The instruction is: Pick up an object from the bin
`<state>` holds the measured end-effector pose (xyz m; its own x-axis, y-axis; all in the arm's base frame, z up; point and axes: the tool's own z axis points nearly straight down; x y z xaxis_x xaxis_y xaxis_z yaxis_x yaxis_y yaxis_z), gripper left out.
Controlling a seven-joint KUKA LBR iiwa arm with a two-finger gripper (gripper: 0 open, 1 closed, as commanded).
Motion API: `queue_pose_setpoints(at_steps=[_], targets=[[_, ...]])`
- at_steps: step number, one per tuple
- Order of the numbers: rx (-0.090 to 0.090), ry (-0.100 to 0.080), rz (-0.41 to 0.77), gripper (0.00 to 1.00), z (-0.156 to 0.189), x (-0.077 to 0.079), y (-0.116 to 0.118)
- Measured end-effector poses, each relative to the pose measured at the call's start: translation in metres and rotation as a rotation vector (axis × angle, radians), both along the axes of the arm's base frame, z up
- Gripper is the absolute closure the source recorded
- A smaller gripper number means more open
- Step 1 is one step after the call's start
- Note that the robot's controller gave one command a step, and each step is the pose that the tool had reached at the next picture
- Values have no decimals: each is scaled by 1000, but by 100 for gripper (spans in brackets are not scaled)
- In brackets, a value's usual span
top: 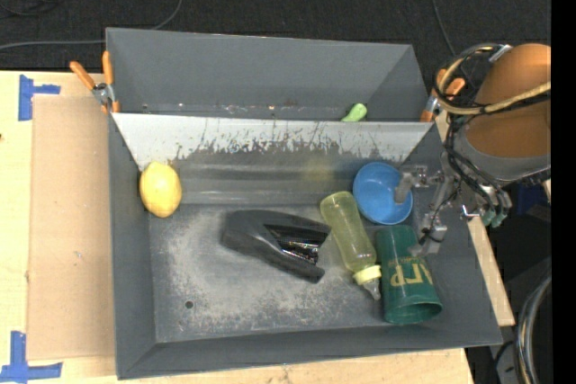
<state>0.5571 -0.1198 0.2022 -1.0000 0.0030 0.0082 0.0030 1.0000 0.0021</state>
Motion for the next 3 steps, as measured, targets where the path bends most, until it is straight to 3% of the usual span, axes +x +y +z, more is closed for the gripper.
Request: queue_pose_setpoints(at_steps=[1,2,3], targets=[[-1,-7,5,0,5,1,1],[22,-12,-179,0,-123,62,-11],[-3,-10,-350,0,-132,50,1]])
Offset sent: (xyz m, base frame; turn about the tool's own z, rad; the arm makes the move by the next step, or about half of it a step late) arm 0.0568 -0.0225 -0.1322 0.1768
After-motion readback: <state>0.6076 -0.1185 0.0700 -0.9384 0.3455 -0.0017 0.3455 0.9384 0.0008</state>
